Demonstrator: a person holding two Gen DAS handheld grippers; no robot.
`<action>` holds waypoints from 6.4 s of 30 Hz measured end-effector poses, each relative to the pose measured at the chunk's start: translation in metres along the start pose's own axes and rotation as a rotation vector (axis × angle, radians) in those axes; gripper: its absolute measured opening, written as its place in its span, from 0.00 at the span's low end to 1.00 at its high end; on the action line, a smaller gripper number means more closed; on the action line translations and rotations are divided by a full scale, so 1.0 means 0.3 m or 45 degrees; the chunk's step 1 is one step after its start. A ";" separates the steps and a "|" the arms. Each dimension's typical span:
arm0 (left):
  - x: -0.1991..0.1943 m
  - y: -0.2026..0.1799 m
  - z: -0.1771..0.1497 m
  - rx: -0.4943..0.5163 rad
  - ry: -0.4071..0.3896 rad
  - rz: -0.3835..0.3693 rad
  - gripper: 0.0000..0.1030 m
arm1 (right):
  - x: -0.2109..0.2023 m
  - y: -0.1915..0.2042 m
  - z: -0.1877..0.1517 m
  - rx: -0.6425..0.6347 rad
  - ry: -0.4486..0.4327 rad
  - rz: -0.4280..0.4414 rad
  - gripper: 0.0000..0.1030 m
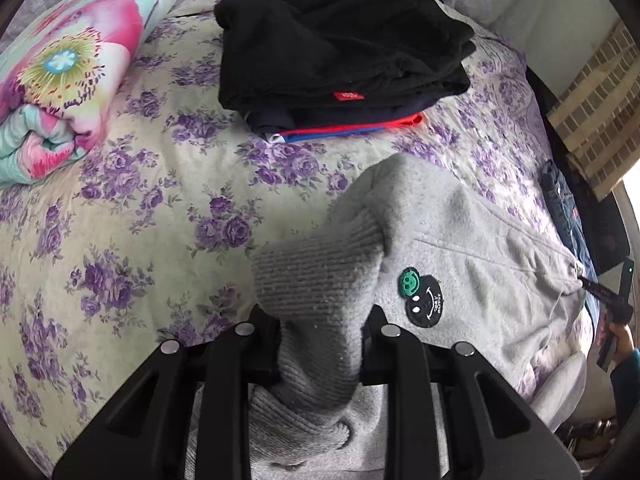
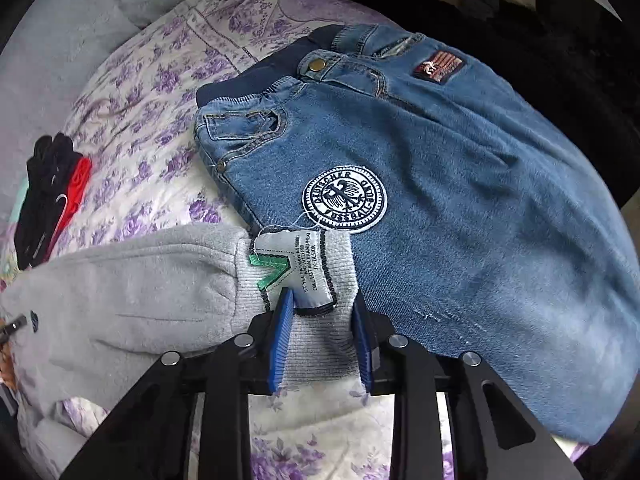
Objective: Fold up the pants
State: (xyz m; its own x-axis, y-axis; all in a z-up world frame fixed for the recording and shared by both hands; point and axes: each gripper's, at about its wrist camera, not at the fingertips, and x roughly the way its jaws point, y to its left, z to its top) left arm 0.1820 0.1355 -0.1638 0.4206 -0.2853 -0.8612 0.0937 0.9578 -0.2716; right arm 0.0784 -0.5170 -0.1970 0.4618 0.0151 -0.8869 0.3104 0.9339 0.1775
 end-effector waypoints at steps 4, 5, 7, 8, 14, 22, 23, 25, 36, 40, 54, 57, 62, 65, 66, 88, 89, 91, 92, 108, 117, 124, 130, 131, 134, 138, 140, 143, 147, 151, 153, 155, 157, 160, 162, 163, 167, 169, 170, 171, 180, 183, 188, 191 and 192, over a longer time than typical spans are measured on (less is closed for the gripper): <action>-0.078 0.028 -0.012 -0.104 -0.067 0.037 0.22 | -0.057 0.044 0.037 -0.073 0.008 0.082 0.08; -0.111 0.039 -0.017 -0.123 -0.092 0.057 0.22 | -0.076 0.075 0.048 -0.107 -0.005 0.112 0.08; -0.186 0.073 -0.032 -0.172 -0.133 0.099 0.22 | -0.094 0.146 0.083 -0.169 -0.023 0.182 0.08; -0.229 0.096 -0.041 -0.193 -0.153 0.117 0.22 | -0.092 0.182 0.104 -0.197 -0.022 0.217 0.08; -0.424 0.253 -0.103 -0.279 -0.226 0.312 0.22 | 0.023 0.484 0.227 -0.368 0.002 0.333 0.08; -0.249 0.388 -0.177 -0.275 0.022 0.550 0.35 | 0.262 0.755 0.351 -0.510 0.051 0.122 0.14; -0.219 0.409 -0.182 -0.286 0.066 0.583 0.47 | 0.296 0.768 0.343 -0.533 0.085 0.062 0.16; -0.194 0.453 -0.189 -0.315 0.108 0.620 0.63 | 0.313 0.774 0.339 -0.566 0.064 -0.088 0.59; -0.478 0.407 -0.332 -0.134 -0.049 0.521 0.87 | -0.216 0.461 -0.011 -0.328 -0.045 0.145 0.75; -0.533 0.441 -0.408 -0.134 -0.031 0.490 0.87 | -0.384 0.253 -0.381 -0.060 -0.023 0.189 0.75; -0.613 0.365 -0.618 -0.136 -0.071 0.345 0.87 | -0.268 0.072 -0.813 0.628 -0.107 0.457 0.27; -0.631 0.360 -0.677 -0.172 -0.070 0.369 0.87 | -0.285 0.123 -0.729 0.465 -0.092 0.484 0.05; -0.632 0.296 -0.772 -0.233 -0.072 0.325 0.87 | -0.399 0.119 -0.483 0.271 -0.204 0.522 0.05; -0.584 0.206 -0.821 -0.220 -0.070 0.246 0.87 | -0.392 0.054 -0.362 0.220 -0.229 0.444 0.05; -0.560 0.180 -0.828 -0.227 -0.067 0.217 0.87 | -0.360 0.051 -0.329 0.183 -0.213 0.363 0.05; -0.308 0.252 -0.755 -0.702 -0.141 -0.001 0.20 | -0.127 0.052 -0.334 0.151 0.024 0.338 0.08; -0.327 0.241 -0.751 -0.688 -0.159 0.018 0.19 | -0.134 0.063 -0.330 0.132 0.017 0.350 0.07; -0.387 0.240 -0.759 -0.700 -0.210 0.013 0.18 | -0.156 0.084 -0.319 0.093 0.006 0.367 0.06; -0.424 0.243 -0.765 -0.712 -0.237 0.010 0.18 | -0.168 0.089 -0.312 0.091 0.004 0.394 0.06; -0.546 0.363 -1.005 -0.648 -0.045 0.379 0.62 | -0.187 0.157 -0.408 -0.138 0.138 0.318 0.60; -0.771 0.246 -0.907 -0.279 -0.072 0.516 0.72 | -0.315 0.151 -0.190 -0.176 -0.032 0.324 0.69; -0.889 0.273 -0.763 -0.305 -0.178 0.554 0.77 | -0.222 0.347 -0.061 -0.327 -0.044 0.370 0.72; -0.630 0.224 -0.465 -0.289 -0.188 0.524 0.79 | -0.077 0.499 0.126 -0.454 -0.072 0.314 0.71; -0.579 0.227 -0.424 -0.293 -0.175 0.528 0.79 | -0.054 0.519 0.158 -0.464 -0.077 0.319 0.72; -0.428 0.252 -0.333 -0.257 -0.110 0.666 0.79 | 0.028 0.581 0.249 -0.512 -0.050 0.318 0.72; -0.269 0.380 -0.283 -0.359 0.023 0.790 0.77 | 0.155 0.634 0.338 -0.558 0.006 0.293 0.71; -0.246 0.431 -0.285 -0.417 0.047 0.785 0.77 | 0.217 0.650 0.368 -0.554 0.046 0.317 0.72; -0.265 0.404 -0.271 -0.343 0.004 0.672 0.75 | 0.299 0.675 0.397 -0.564 0.116 0.370 0.72; -0.233 0.345 -0.241 -0.129 0.053 0.621 0.83 | 0.402 0.676 0.422 -0.487 0.277 0.562 0.73; -0.161 0.377 -0.218 -0.107 0.142 0.590 0.83 | 0.420 0.709 0.426 -0.583 0.303 0.661 0.29; -0.148 0.395 -0.212 -0.137 0.171 0.513 0.83 | 0.413 0.734 0.420 -0.660 0.331 0.654 0.12; -0.142 0.392 -0.207 -0.125 0.187 0.440 0.56 | 0.386 0.762 0.410 -0.756 0.336 0.647 0.10; -0.140 0.364 -0.200 -0.094 0.194 0.430 0.38 | 0.361 0.775 0.414 -0.793 0.326 0.650 0.09; -0.139 0.328 -0.178 -0.040 0.158 0.517 0.09 | 0.335 0.784 0.443 -0.808 0.273 0.628 0.08; -0.153 0.352 -0.143 -0.096 0.120 0.542 0.08 | 0.318 0.804 0.465 -0.810 0.224 0.623 0.08; -0.162 0.365 -0.119 -0.121 0.104 0.551 0.08 | 0.311 0.819 0.477 -0.810 0.200 0.622 0.08; -0.208 0.363 -0.015 -0.102 0.026 0.646 0.08 | 0.264 0.889 0.545 -0.805 0.083 0.628 0.08; -0.244 0.380 0.023 -0.123 -0.031 0.679 0.08 | 0.235 0.903 0.596 -0.733 0.004 0.654 0.08; -0.248 0.387 0.044 -0.115 -0.036 0.693 0.08 | 0.234 0.902 0.617 -0.681 0.002 0.686 0.08; -0.236 0.384 0.050 -0.091 -0.022 0.711 0.08 | 0.240 0.907 0.624 -0.669 0.001 0.679 0.08; -0.174 0.305 -0.019 0.077 0.040 0.850 0.07 | 0.322 0.876 0.482 -0.663 0.051 0.536 0.08; -0.276 0.238 -0.040 0.148 -0.042 0.823 0.07 | 0.186 0.851 0.475 -0.705 -0.027 0.633 0.08; -0.473 0.068 -0.226 0.355 -0.165 0.757 0.08 | -0.099 0.732 0.365 -0.784 -0.169 0.760 0.08; -0.542 0.003 -0.406 0.407 -0.157 0.682 0.10 | -0.222 0.597 0.235 -0.770 -0.194 0.754 0.08; -0.547 -0.008 -0.468 0.409 -0.134 0.661 0.11 | -0.246 0.540 0.180 -0.741 -0.180 0.748 0.08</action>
State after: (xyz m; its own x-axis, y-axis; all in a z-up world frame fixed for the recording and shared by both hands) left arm -0.0141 0.1754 -0.0822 0.5694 0.2097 -0.7949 0.1130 0.9378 0.3283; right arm 0.1394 -0.3862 -0.0798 0.5263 0.5482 -0.6500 -0.4739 0.8238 0.3110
